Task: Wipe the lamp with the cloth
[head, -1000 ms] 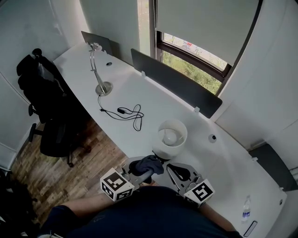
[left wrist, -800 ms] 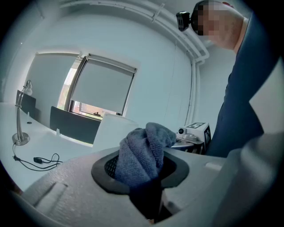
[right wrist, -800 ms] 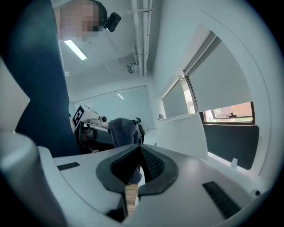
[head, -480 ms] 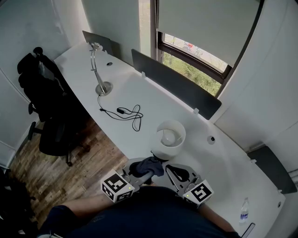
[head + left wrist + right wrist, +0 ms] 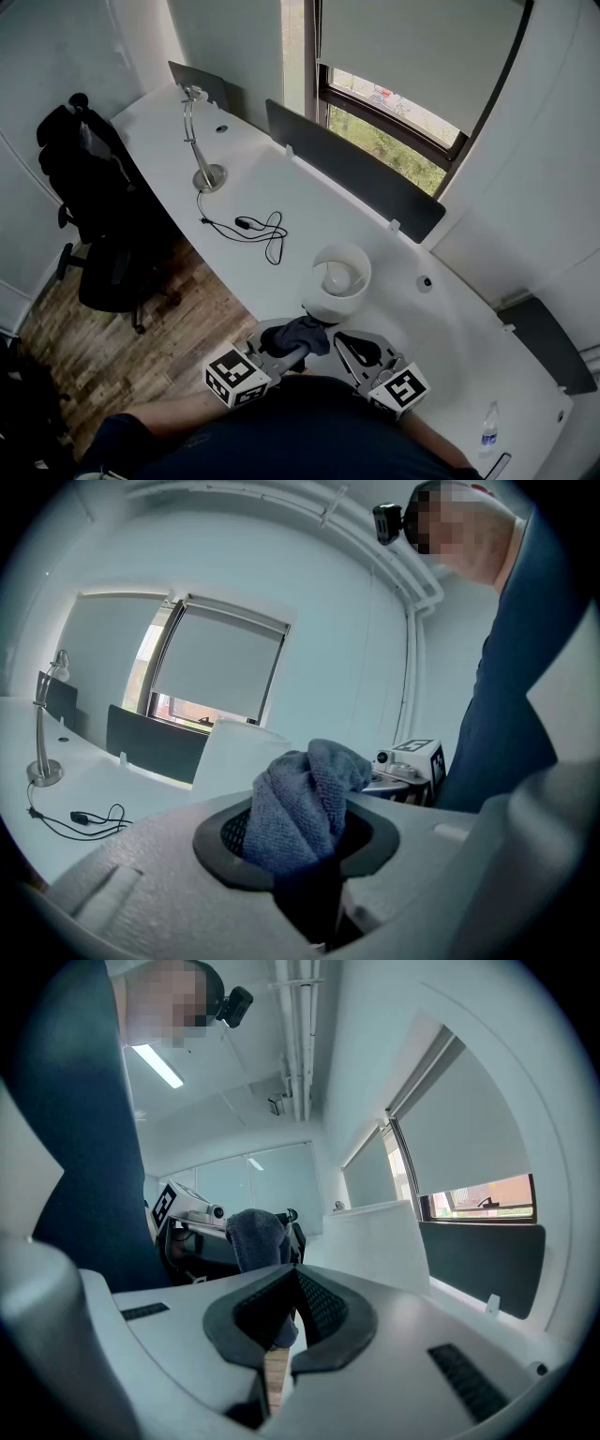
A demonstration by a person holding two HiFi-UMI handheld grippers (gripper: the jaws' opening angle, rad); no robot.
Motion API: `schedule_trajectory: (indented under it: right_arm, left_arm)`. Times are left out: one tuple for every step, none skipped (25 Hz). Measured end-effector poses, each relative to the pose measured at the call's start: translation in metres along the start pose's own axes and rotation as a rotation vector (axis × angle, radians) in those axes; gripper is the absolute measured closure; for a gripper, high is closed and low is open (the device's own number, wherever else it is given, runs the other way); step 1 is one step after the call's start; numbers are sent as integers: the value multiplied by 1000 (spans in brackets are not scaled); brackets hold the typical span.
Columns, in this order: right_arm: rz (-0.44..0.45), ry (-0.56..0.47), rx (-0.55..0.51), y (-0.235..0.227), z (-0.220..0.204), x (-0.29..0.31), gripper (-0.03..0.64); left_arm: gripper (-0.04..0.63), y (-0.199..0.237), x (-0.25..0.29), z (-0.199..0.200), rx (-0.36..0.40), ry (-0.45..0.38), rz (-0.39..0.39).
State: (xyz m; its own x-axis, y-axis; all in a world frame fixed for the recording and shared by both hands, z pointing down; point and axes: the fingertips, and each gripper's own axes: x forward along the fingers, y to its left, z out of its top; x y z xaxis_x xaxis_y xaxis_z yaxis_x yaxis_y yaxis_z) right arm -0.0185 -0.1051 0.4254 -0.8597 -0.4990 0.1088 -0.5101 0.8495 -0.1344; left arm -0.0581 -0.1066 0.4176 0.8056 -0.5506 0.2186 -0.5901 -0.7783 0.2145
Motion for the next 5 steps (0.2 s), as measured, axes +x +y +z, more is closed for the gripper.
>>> schedule_trajectory:
  right_arm:
    - [0, 1, -1, 0, 0, 0, 606]
    - [1, 1, -1, 0, 0, 0, 606]
    - [1, 2, -1, -1, 0, -1, 606]
    - [1, 3, -1, -1, 0, -1, 606]
    - [1, 4, 0, -1, 0, -2, 606]
  left_arm:
    - [462, 0, 0, 0, 0, -1, 0]
    - [463, 0, 1, 1, 0, -2, 1]
    - [463, -1, 1, 1, 0, -3, 1]
    - [463, -1, 1, 1, 0, -5, 2]
    - [463, -1, 1, 2, 0, -7, 3]
